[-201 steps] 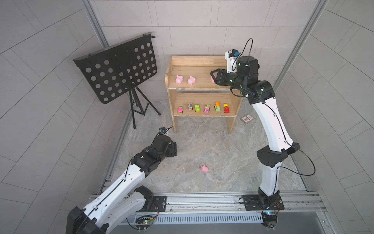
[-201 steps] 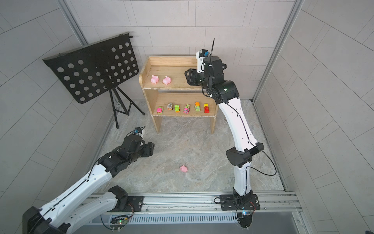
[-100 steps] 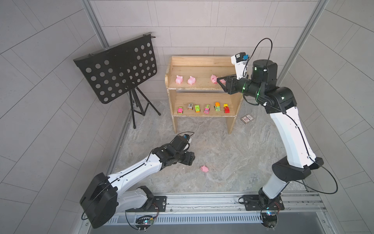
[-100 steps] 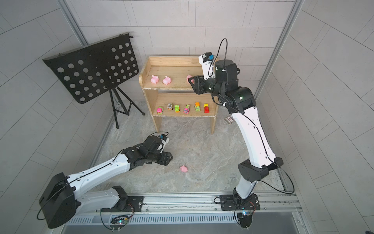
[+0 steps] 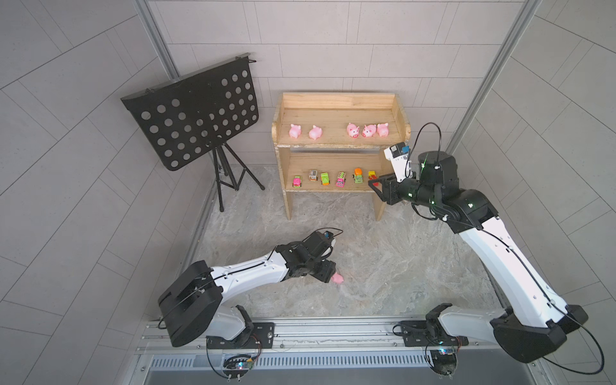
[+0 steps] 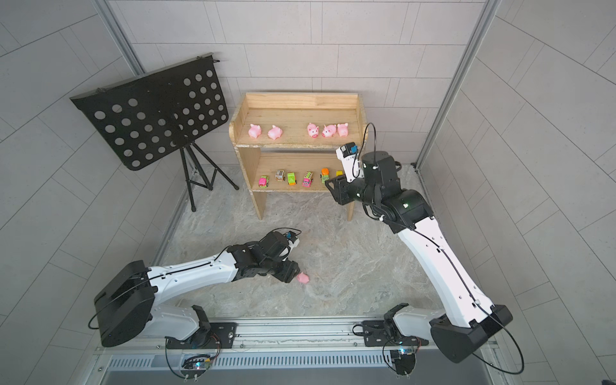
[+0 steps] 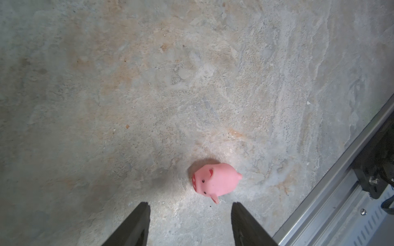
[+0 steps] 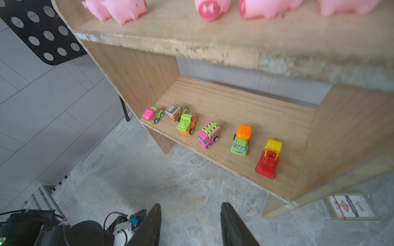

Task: Organize plastic toys on shelves
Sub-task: Pick up the plastic toy at the center of the board.

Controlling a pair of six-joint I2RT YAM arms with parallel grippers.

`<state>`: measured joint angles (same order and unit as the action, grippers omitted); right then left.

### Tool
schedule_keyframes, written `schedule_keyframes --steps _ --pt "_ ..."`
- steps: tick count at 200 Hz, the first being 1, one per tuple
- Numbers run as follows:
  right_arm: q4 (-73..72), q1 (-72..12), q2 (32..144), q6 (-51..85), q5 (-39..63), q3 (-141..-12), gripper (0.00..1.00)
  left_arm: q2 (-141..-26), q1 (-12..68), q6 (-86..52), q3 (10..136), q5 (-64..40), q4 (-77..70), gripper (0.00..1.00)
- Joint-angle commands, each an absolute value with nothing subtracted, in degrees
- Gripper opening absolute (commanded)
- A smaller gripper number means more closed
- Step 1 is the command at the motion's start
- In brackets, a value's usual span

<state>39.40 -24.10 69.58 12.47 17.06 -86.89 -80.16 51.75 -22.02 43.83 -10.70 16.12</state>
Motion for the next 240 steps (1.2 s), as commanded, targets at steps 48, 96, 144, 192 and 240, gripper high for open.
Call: schedule_keyframes --steps 48,96,144,192,240 --pt "30.01 -24.24 59.36 18.82 14.31 -63.81 0.47 -83.71 52.8 -20.91 45.25 -10.35 13.86 0.65" --pt "25.51 -24.16 56.12 22.79 11.12 -49.22 0.47 -86.14 53.77 -21.16 45.3 -11.37 11.54 0.6" --pt "22.42 -24.17 55.77 25.18 10.48 -40.61 0.47 -88.41 54.63 -21.29 45.39 -11.4 10.58 0.55" --pt "21.8 -24.21 55.9 25.72 9.71 -37.24 0.48 -90.04 55.3 -21.67 44.66 -11.25 9.45 0.46" --pt "21.62 -24.17 56.7 25.93 9.4 -36.37 0.48 -91.56 55.72 -22.24 43.91 -10.38 8.8 0.38"
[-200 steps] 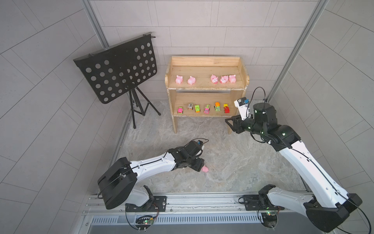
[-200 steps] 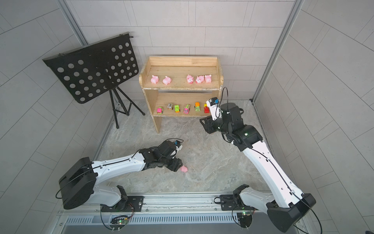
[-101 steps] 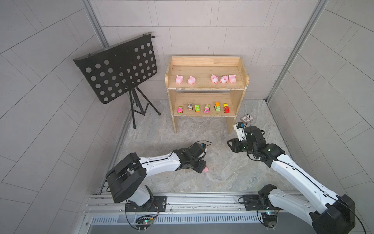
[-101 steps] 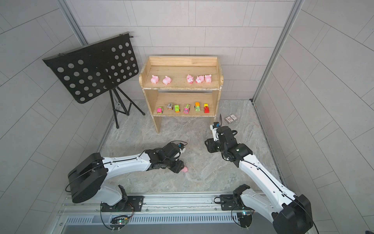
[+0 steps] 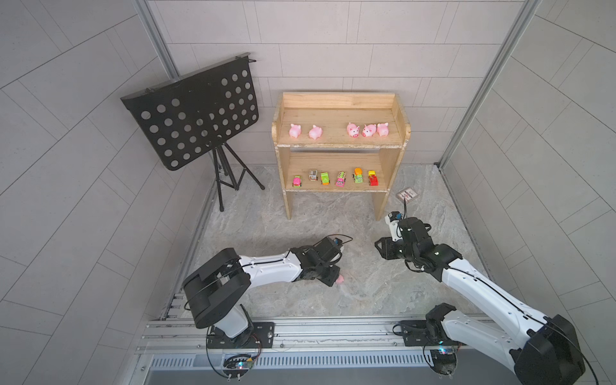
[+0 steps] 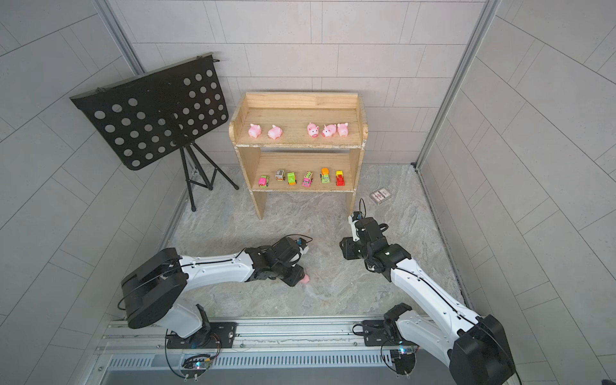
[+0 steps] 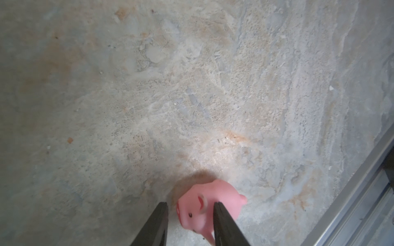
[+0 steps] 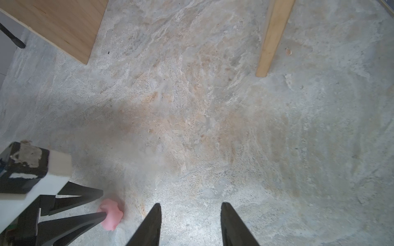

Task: Organize plastic toys on shelves
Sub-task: Pick up the plastic toy at the center of the board.

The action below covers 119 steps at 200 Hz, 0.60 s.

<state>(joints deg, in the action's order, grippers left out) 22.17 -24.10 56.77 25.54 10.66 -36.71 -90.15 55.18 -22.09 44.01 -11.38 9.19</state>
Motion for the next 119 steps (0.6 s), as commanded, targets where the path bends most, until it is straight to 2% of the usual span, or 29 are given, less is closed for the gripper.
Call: schedule_keyframes --steps 1,31,43,58,78,93,105,119 --pt "21.62 -24.17 56.74 25.97 9.4 -36.33 0.48 -91.62 55.72 -22.24 43.89 -10.33 8.8 0.38" --pt "21.54 -24.17 57.09 25.99 9.32 -36.32 0.48 -92.02 55.8 -22.68 43.01 -9.78 8.4 0.34" --pt "21.54 -24.14 57.13 26.03 9.27 -36.31 0.48 -92.11 55.79 -22.93 42.66 -9.59 8.18 0.28" --pt "21.54 -24.18 57.04 26.05 9.23 -36.3 0.48 -92.52 55.8 -23.2 42.36 -9.12 8.15 0.26" --pt "21.62 -24.19 56.96 26.08 9.12 -36.32 0.48 -93.06 55.81 -23.12 42.38 -9.43 8.0 0.16" --pt "21.62 -24.12 56.87 26.09 8.9 -36.31 0.48 -92.78 55.81 -23.12 42.44 -9.49 8.17 0.05" --pt "21.71 -24.1 56.87 26.02 8.79 -36.3 0.48 -92.04 55.74 -23.05 42.37 -9.41 8.43 0.0" --pt "21.75 -24.1 56.92 25.97 8.63 -36.22 0.48 -90.75 55.81 -23.11 42.45 -9.07 8.86 0.0"
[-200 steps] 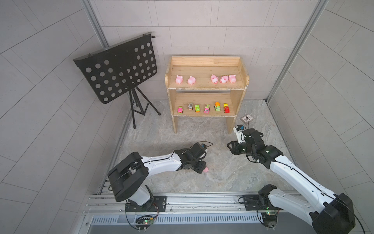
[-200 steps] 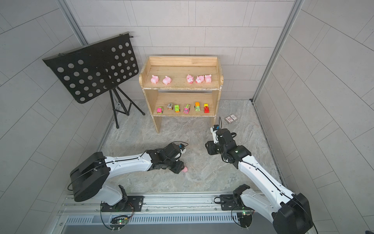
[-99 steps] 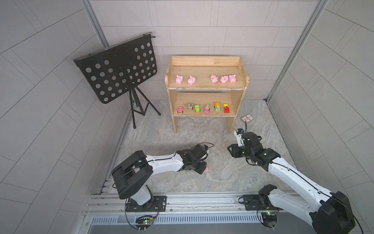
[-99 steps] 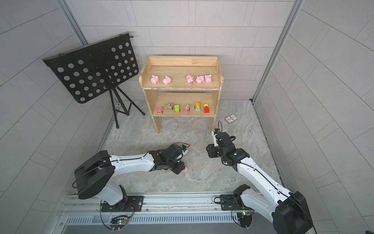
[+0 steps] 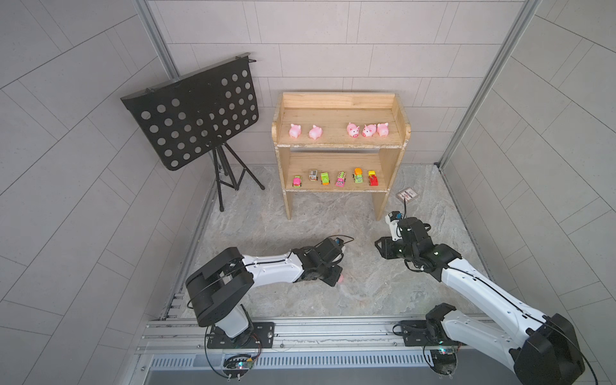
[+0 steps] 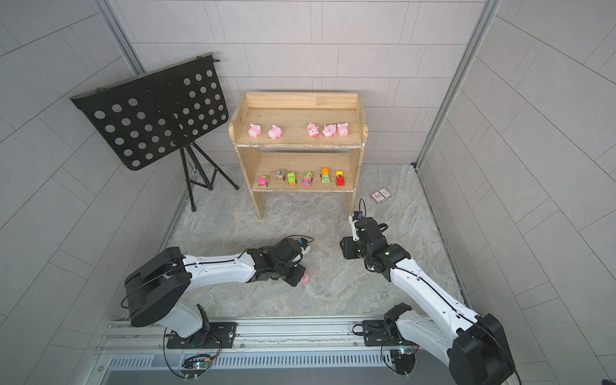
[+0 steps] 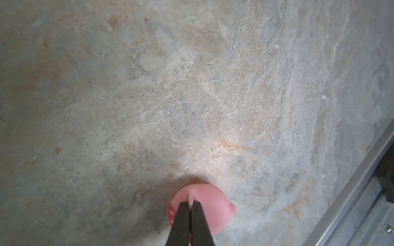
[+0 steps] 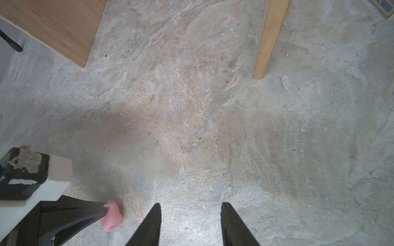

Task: Organize plastic toys on shelves
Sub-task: Pick up the plastic toy at the center of the board.

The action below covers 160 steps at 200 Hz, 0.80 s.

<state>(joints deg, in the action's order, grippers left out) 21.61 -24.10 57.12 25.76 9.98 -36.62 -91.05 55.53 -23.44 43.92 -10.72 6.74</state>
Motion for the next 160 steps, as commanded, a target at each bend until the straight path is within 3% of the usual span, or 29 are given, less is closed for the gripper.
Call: schedule_keyframes --steps 1,66,160 --pt "21.69 -24.14 56.89 25.99 8.62 -36.21 0.48 -90.64 55.85 -23.07 42.41 -9.06 8.91 0.0" --pt "21.12 -24.12 57.3 26.02 8.76 -34.38 0.48 -82.55 55.37 -23.39 45.28 -3.87 14.06 0.0" --pt "18.94 -24.17 59.32 25.74 10.67 -31.21 0.48 -69.17 51.05 -18.97 58.76 0.87 22.06 0.0"
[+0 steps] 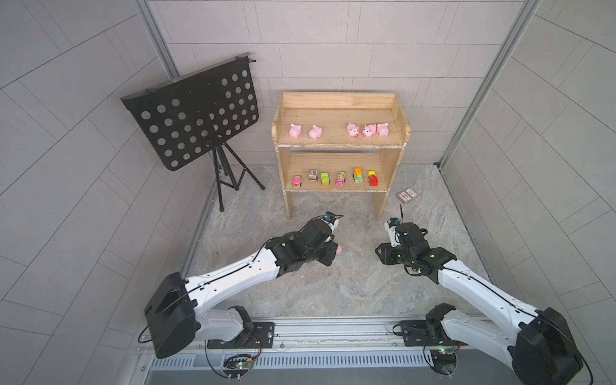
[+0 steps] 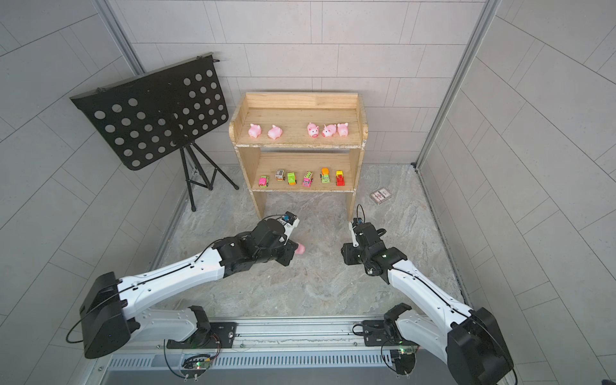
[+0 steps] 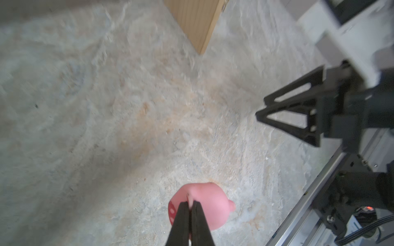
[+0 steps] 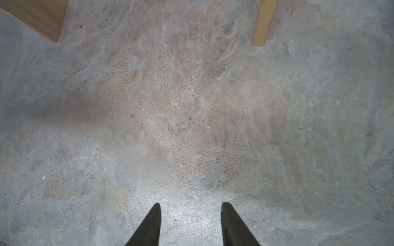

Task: Organize plastic toys on shelves
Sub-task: Pick up the plastic toy at the center of the board, then place the plastic toy on the shelf.

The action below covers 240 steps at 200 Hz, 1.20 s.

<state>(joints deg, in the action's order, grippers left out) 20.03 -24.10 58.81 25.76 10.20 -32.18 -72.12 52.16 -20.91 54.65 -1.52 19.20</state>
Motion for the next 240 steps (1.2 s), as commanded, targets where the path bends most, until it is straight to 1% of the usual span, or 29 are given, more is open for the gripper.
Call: schedule_keyframes --steps 1,41,81,137,187,240 --pt "18.92 -24.17 59.32 25.75 10.7 -31.21 0.48 -69.08 51.01 -18.98 58.96 0.88 22.06 0.0" --pt "18.3 -24.11 59.75 25.67 11.15 -30.59 0.48 -66.92 48.94 -18.5 66.1 2.85 21.09 0.0" --pt "17.84 -24.08 60.03 25.66 11.68 -30.51 0.48 -69.04 47.97 -16.72 75.61 6.21 21.52 0.0" --pt "17.32 -24.09 60.21 26.02 12.12 -30.18 0.48 -74.76 47.38 -14.01 89.25 10.8 23.17 0.0" --pt "17.14 -24.11 60.27 26.24 12.2 -30.15 0.48 -81.84 46.93 -11.92 102.71 16.5 27.47 0.0" --pt "16.98 -24.15 60.47 26.36 12.24 -30.14 0.48 -89.13 45.42 -10.59 113.34 17.75 28.47 0.0"
